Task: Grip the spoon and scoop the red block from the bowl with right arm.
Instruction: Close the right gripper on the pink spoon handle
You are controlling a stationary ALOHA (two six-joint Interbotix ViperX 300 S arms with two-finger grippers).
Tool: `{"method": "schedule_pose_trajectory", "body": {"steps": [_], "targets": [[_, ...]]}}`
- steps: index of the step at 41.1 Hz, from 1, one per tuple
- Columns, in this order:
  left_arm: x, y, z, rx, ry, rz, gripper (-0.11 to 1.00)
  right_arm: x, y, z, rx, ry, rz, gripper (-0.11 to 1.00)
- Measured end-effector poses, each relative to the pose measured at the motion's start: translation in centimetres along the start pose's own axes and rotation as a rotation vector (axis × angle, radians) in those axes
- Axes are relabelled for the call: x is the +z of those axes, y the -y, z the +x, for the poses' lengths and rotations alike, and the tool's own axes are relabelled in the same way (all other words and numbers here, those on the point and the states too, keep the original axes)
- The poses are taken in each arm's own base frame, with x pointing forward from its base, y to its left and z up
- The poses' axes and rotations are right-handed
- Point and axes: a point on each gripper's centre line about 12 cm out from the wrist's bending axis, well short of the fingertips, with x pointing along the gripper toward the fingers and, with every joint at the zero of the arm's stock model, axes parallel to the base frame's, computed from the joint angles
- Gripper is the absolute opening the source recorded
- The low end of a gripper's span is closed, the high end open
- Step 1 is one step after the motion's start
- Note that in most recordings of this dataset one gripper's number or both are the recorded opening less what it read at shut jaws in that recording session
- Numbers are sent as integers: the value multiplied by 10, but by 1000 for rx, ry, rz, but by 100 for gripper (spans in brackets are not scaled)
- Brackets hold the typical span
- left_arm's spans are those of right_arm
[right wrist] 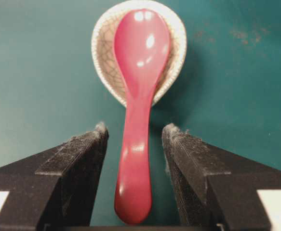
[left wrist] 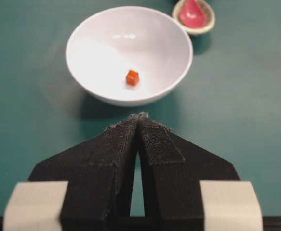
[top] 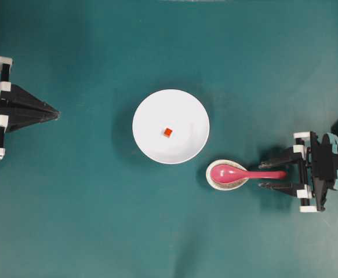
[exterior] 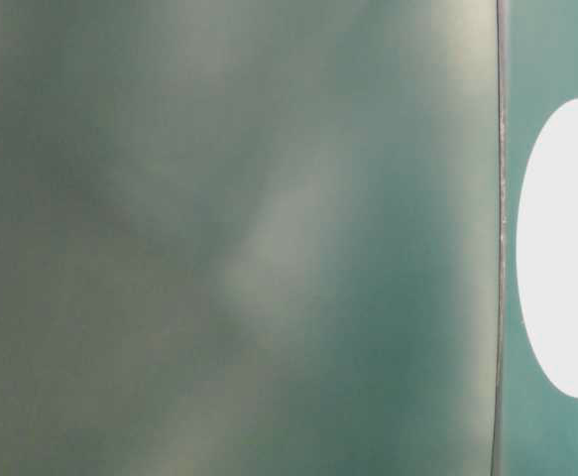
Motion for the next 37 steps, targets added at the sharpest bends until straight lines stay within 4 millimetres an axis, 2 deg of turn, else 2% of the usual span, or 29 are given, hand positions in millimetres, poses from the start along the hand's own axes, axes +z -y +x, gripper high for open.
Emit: {"method": "schedule_pose_trajectory", "body": {"steps": [11, 37], "targets": [[1, 0, 0, 0, 2, -2, 0, -1, 1, 1, -5, 15, -17, 48], [0, 0, 0, 0, -6, 0, 0, 1, 0, 1, -5, 36, -20, 47]]}}
